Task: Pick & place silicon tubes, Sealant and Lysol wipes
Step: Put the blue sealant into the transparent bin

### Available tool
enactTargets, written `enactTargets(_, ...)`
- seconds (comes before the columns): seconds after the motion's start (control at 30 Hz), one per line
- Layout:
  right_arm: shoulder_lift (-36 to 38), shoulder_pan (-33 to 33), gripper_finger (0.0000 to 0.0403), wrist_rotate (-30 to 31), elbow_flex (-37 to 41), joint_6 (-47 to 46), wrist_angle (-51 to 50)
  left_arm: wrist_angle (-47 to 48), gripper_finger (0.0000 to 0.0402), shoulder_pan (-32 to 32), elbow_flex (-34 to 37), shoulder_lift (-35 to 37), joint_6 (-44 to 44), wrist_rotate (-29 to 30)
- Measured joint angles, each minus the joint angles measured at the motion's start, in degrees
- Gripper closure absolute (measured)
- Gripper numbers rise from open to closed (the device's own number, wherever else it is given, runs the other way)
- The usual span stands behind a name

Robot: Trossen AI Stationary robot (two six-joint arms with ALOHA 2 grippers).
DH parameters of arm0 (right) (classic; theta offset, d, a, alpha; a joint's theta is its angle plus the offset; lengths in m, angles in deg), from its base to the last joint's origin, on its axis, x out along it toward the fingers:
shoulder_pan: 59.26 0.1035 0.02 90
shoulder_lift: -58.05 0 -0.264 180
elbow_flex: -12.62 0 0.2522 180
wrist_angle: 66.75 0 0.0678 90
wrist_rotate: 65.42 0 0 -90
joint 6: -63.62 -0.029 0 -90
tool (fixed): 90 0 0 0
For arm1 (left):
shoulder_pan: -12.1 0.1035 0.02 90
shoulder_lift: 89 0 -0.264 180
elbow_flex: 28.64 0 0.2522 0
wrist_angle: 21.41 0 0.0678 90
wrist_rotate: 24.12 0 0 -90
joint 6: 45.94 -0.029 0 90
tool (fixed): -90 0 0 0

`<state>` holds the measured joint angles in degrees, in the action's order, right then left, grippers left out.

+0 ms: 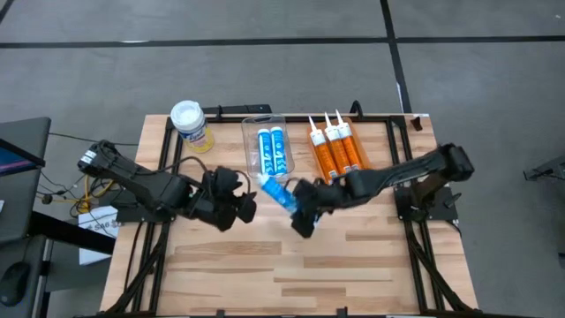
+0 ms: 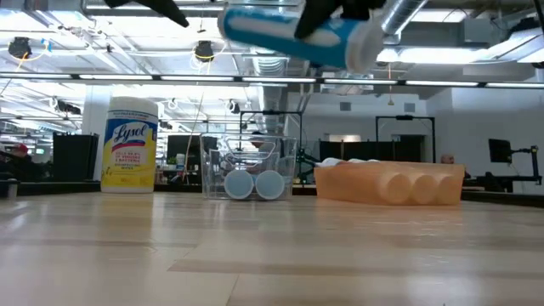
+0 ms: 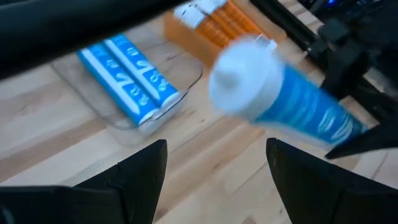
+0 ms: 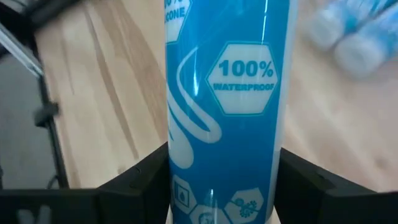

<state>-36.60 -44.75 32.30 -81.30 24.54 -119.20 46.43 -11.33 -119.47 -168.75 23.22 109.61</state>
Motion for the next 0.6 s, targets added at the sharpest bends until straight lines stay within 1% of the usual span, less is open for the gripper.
enactTargets(0.2, 5.1, -5.65, 0.02, -0.17, -0.07, 6.16, -1.48, -8.96, 0.0133, 6.21, 0.0, 0.0, -9.6, -3.77)
enactTargets(0.5, 10.96, -16.02, 0.02, -0.71, -0.07, 15.44, -4.17, -25.97, 0.0133, 17.66, 0.0, 0.0, -23.26, -13.41)
enactTargets(0.6, 12.2, -19.34, 0.02, -1.93, -0.09, 17.53, -3.98, -31.39, 0.0133, 22.1, 0.0, 0.0, -24.79, -16.75)
